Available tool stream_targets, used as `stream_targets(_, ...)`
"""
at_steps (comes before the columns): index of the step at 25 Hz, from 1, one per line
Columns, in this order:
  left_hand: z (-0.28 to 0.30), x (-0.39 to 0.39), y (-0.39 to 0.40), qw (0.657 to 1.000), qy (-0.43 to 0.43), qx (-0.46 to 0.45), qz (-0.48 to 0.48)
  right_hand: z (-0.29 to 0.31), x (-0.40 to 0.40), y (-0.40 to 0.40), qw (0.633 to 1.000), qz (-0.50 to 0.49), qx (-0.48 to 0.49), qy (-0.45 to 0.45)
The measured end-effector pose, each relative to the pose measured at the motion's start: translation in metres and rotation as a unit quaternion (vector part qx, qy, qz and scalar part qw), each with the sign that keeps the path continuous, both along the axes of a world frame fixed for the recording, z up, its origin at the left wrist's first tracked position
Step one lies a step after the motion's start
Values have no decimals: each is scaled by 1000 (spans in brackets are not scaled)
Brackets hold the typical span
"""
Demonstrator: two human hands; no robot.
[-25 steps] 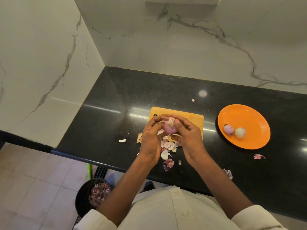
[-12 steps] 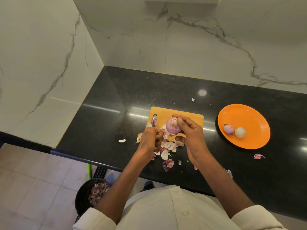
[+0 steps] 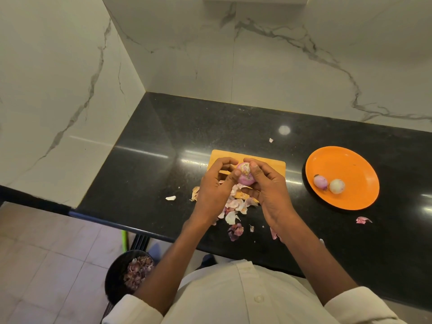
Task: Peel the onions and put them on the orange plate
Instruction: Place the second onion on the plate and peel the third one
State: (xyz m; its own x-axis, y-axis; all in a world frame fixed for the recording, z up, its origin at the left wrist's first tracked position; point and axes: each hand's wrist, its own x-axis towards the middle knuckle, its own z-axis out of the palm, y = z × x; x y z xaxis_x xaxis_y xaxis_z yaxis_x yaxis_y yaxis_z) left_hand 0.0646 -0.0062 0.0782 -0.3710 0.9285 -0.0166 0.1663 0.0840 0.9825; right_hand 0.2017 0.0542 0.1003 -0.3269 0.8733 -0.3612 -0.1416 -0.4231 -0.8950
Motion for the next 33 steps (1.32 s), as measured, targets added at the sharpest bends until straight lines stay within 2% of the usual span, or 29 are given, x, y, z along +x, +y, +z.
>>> stream_targets(3, 1, 0, -1, 996, 76, 30, -19, 0, 2, 0, 1000, 7, 14, -4)
stream_targets(9, -2, -4, -5, 992, 91, 85, -12, 4, 5, -2, 1000, 8, 24, -9)
stream_targets(14, -4, -1, -10, 998, -8, 64, -17, 4, 6, -2, 998, 3, 36, -41)
stream_targets(19, -4, 4, -8, 983, -181, 3, 28, 4, 3, -1, 995, -19, 41, -94)
stream_targets(21, -3, 5, -8, 979, -195, -7, 52, 5, 3, -2, 994, -10, 47, -95)
stream_targets(23, -1, 8, -7, 976, -213, -26, 35, 7, 4, -4, 996, 3, 52, -75)
stream_targets(25, 1, 15, -4, 956, -286, -67, -10, 10, 4, -6, 997, 13, 57, -53)
stream_targets(29, -2, 28, -1, 882, -460, -99, -30, 13, 5, -7, 992, 18, 104, -68)
stream_targets(31, -4, 27, 1, 865, -494, -88, -21, 13, 7, -7, 988, 43, 126, -74)
stream_targets(33, -4, 23, 2, 871, -484, -76, -11, 11, 9, -6, 983, 67, 146, -87)
